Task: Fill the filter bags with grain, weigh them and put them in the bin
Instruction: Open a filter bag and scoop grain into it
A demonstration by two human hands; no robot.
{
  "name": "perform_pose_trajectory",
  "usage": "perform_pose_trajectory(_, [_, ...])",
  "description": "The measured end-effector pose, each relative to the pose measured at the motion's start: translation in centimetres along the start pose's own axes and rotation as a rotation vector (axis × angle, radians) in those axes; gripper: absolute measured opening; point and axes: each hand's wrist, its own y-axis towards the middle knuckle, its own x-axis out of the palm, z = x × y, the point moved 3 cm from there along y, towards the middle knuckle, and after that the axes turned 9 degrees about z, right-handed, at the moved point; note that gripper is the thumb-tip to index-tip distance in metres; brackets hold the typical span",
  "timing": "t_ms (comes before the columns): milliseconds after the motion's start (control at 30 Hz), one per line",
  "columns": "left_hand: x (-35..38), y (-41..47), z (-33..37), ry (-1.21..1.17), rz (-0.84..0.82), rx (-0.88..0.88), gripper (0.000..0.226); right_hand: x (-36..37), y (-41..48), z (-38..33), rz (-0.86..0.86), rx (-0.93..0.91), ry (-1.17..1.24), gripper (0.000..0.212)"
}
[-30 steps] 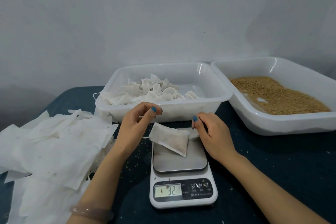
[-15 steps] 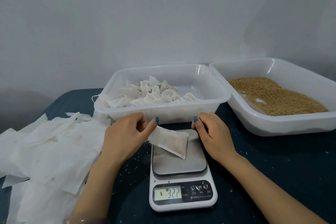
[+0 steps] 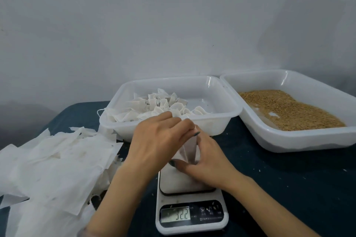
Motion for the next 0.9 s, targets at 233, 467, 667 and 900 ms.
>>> perform_pose_trajectory(233, [-0.7, 1.6, 0.6, -0.038, 0.097, -0.052, 0.031, -1.1, 0.3, -0.9, 0.037, 0.12, 0.3, 0.04])
perform_pose_trajectory(467, [-0.8, 0.4, 0.7, -0.212, -0.049, -0.341, 0.042, -5.0, 1.9, -0.2, 0.104, 0.171, 0.164, 0.015])
perform_pose_trajectory(667, [-0.2, -2.0, -0.7, -0.262, -0.14, -0.484, 0.042, -13.7, 5.7, 3.8, 0.416, 0.294, -0.343, 0.013])
perform_pose_trajectory(900, [0.7, -4.2, -1.0, -0.354, -0.223, -0.569, 0.042, -17.9, 5.6, 9.3, -0.02, 0.724, -1.105, 0.038])
